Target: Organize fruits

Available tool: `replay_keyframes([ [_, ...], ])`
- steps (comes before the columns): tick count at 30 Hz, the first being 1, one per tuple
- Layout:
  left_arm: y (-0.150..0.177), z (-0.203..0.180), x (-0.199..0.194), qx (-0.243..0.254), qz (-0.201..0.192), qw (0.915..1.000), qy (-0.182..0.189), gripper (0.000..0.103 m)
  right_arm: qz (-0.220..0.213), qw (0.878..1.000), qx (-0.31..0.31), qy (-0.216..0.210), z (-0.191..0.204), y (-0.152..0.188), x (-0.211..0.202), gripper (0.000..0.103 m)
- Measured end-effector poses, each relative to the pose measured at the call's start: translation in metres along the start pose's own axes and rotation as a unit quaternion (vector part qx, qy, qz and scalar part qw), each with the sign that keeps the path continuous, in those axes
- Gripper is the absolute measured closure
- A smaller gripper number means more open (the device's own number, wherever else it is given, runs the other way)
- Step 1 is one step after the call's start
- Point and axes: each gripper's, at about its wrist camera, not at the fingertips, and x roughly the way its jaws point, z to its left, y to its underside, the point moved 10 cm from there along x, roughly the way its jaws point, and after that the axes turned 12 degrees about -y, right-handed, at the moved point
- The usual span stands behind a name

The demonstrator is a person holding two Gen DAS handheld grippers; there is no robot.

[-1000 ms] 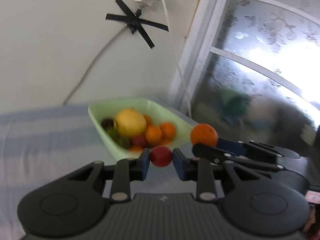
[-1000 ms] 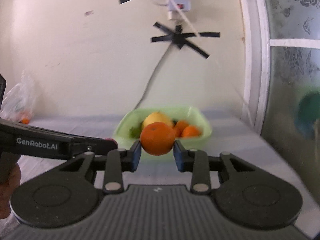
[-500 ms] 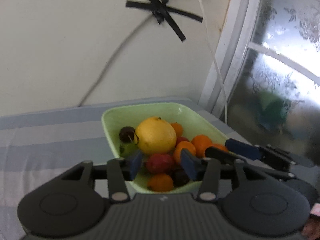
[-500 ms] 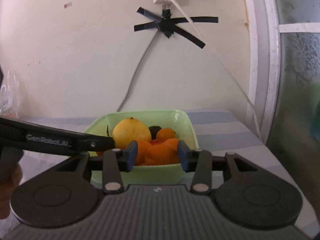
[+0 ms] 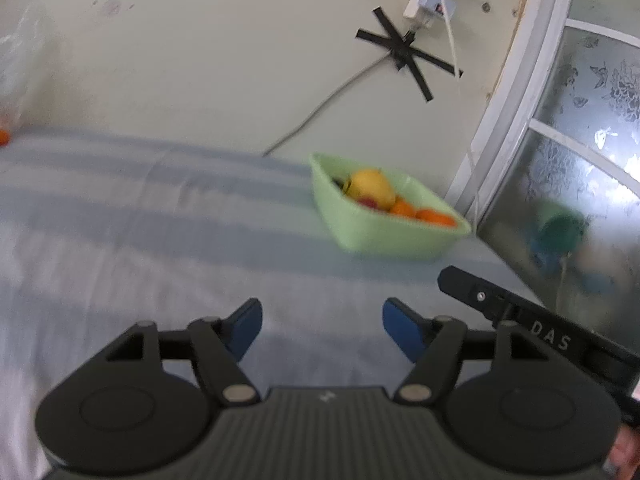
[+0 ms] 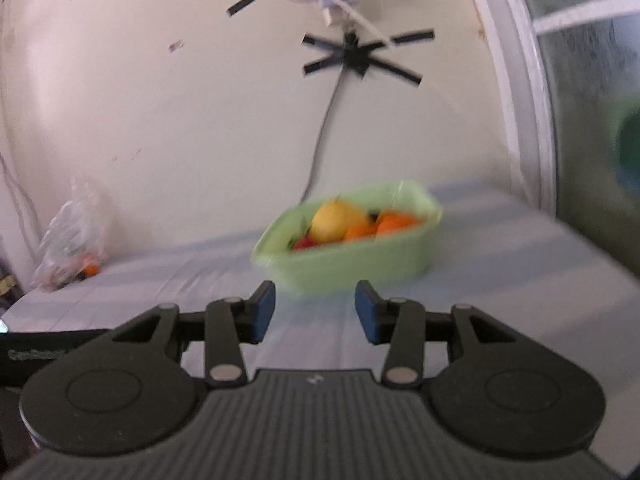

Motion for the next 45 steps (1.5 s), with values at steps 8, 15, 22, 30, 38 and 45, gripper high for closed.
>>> replay_keyframes([
  [8, 0.013, 0.025, -0.013, -0.004, -0.055, 0.9981, -0.027, 0.023, -0.007, 1.000, -0.023, 0.015, 0.022, 0.025, -0.010, 0.055],
  [15, 0.013, 0.028, -0.011, -0.015, -0.051, 0.9985, -0.014, 0.020, 0.016, 0.999, -0.028, 0.029, 0.016, 0.028, -0.001, 0.055],
  [22, 0.014, 0.029, -0.007, -0.020, -0.036, 0.9991, -0.009, 0.016, 0.024, 0.999, -0.027, 0.018, 0.019, 0.032, -0.002, 0.052],
  [30, 0.016, 0.020, -0.004, 0.011, -0.030, 0.9987, -0.039, 0.013, 0.024, 0.999, -0.024, 0.018, 0.017, 0.032, -0.001, 0.050],
  [38, 0.019, 0.012, -0.015, 0.057, -0.043, 0.9957, -0.058, 0.000, 0.023, 0.997, 0.010, 0.067, 0.008, 0.038, -0.013, 0.050],
  [45, 0.022, 0.017, -0.025, 0.060, -0.017, 0.9962, -0.061, 0.000, 0.029, 0.996, 0.058, 0.067, 0.014, 0.044, -0.034, 0.049],
])
